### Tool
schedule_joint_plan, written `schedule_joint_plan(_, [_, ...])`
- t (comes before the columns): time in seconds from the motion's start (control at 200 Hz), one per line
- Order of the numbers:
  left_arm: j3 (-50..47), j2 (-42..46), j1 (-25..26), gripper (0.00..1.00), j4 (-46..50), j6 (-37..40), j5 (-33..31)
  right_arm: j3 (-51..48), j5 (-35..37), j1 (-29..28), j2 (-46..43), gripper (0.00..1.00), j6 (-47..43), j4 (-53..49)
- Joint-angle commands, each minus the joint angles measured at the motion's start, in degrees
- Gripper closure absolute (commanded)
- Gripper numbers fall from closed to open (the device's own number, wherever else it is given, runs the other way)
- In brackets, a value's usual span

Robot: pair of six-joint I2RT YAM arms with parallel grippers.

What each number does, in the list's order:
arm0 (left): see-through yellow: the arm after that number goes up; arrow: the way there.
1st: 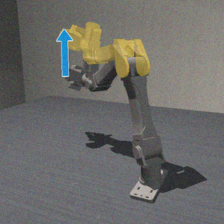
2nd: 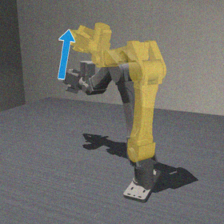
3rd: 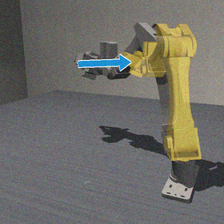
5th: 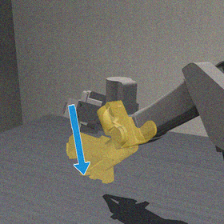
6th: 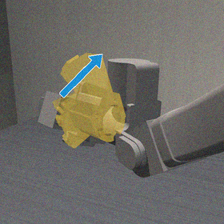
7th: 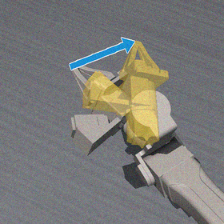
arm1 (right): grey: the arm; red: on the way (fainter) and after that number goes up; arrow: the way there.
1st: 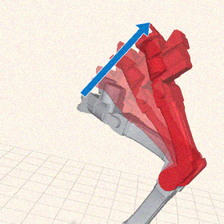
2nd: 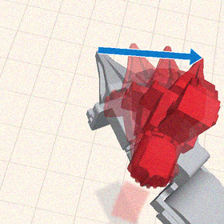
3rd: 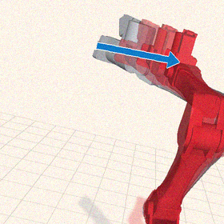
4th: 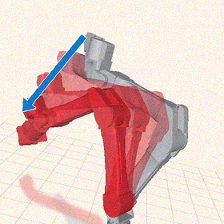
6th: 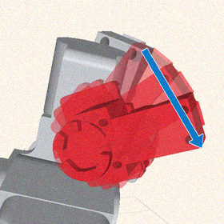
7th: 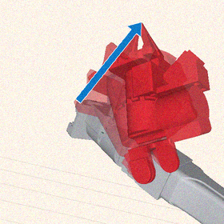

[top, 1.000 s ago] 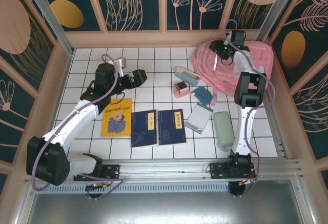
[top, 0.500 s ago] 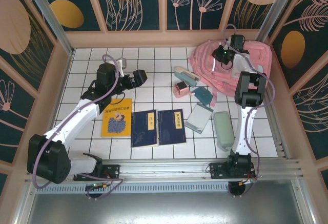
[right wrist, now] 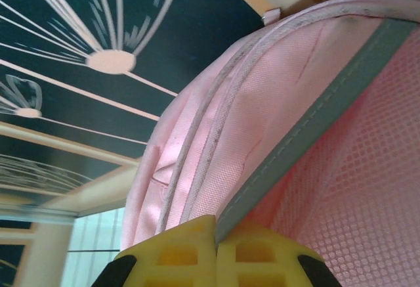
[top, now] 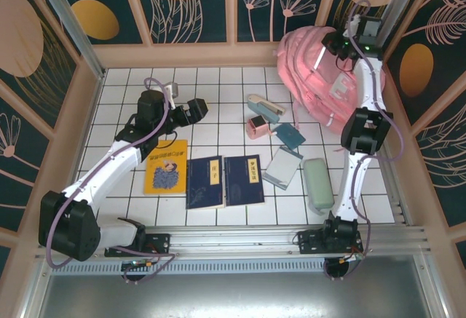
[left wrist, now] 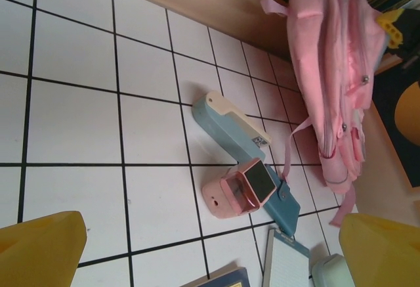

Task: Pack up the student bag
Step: Pick up the student bag from the top-right of the table.

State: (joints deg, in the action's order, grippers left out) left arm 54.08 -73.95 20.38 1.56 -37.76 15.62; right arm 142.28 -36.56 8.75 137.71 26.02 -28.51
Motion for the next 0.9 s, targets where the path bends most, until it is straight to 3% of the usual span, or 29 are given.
schedule_joint_plan(0.0, [1.4, 1.5, 0.3, 0.01, 1.3, 1.2, -2.3, 3.2, -10.0, -1.7, -6.9, 1.0, 3.8, 8.9])
schedule_joint_plan(0.25, [4.4, 3.2, 0.3, 0.02, 2.4, 2.1, -2.1, 3.5, -16.6, -4.0, -10.3, 1.0, 10.8, 18.4])
schedule_joint_plan(0.505, [7.3, 5.1, 0.2, 0.01, 5.0, 2.6, -6.7, 7.8, -21.0, -9.0, -10.2, 1.0, 13.7, 26.0])
schedule_joint_plan(0.611, [14.3, 3.8, 0.2, 0.01, 8.4, 3.6, -9.3, 9.3, -23.4, -11.2, -11.1, 1.0, 9.2, 24.9])
schedule_joint_plan(0.756, [32.1, -2.1, -0.3, 0.01, 15.0, 3.8, -10.5, 9.8, -25.8, -12.4, -11.8, 1.0, 3.4, 21.0])
schedule_joint_plan(0.896, [50.4, -14.0, -3.6, 0.01, 22.3, -0.2, -1.8, 8.8, -29.4, -12.8, -11.8, 1.0, 2.0, 21.1])
